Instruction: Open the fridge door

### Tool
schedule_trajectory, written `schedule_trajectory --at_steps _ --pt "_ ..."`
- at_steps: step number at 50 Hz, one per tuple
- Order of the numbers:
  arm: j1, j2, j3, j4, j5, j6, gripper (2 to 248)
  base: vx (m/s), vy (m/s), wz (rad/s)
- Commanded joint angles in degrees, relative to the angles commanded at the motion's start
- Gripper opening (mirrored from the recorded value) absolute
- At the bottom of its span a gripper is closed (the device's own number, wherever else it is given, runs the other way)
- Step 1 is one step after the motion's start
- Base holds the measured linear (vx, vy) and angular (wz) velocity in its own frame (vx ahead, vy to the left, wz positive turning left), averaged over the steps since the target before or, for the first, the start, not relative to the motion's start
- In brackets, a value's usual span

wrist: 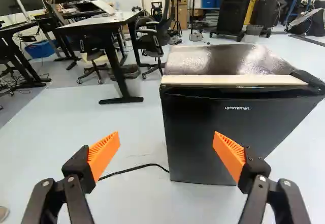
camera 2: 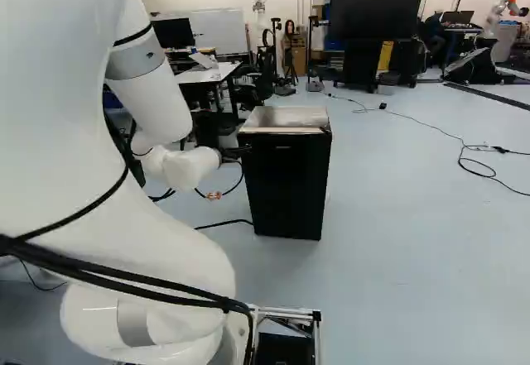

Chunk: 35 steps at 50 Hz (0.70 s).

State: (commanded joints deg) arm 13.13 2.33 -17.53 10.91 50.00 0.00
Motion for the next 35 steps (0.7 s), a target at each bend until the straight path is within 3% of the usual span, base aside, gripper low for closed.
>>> schedule_trajectory --at_steps 35 --pt "7.2 -2.0 -2.0 10.1 0.1 0.0 247 0.0 0.0 0.0"
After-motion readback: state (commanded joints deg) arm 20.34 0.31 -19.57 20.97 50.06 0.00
